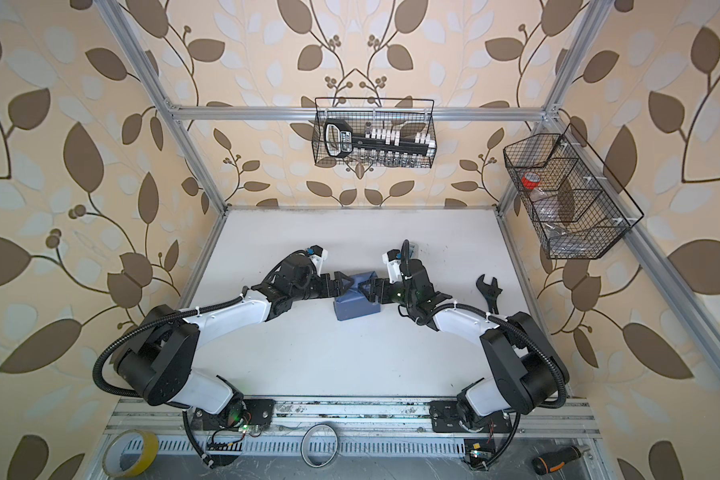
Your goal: Wrap the gift box in paper
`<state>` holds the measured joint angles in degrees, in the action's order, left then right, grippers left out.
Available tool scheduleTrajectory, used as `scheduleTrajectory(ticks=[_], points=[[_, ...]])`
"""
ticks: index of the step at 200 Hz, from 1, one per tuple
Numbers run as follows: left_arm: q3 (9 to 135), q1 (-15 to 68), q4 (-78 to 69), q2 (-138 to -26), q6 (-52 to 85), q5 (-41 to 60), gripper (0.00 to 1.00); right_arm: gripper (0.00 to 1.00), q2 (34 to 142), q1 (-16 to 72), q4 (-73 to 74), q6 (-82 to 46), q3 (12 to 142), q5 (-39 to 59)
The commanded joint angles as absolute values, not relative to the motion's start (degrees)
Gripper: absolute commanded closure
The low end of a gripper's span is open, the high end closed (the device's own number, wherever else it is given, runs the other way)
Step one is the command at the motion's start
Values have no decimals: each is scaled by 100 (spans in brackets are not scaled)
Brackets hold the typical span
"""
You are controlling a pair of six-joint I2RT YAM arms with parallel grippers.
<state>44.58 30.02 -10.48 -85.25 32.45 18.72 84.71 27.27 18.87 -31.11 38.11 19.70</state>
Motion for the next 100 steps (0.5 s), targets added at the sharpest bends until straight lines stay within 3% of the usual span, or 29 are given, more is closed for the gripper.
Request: scheduleTrajectory(ticks=[1,100], points=[[4328,3028,-1080,-8106,3547,2204,1,12,8494,2755,1798,-3056,3528,1853],[3828,3208,-1604,-8573,3825,2474,1,13,8553,2730,1887,-3067,3648,1983]])
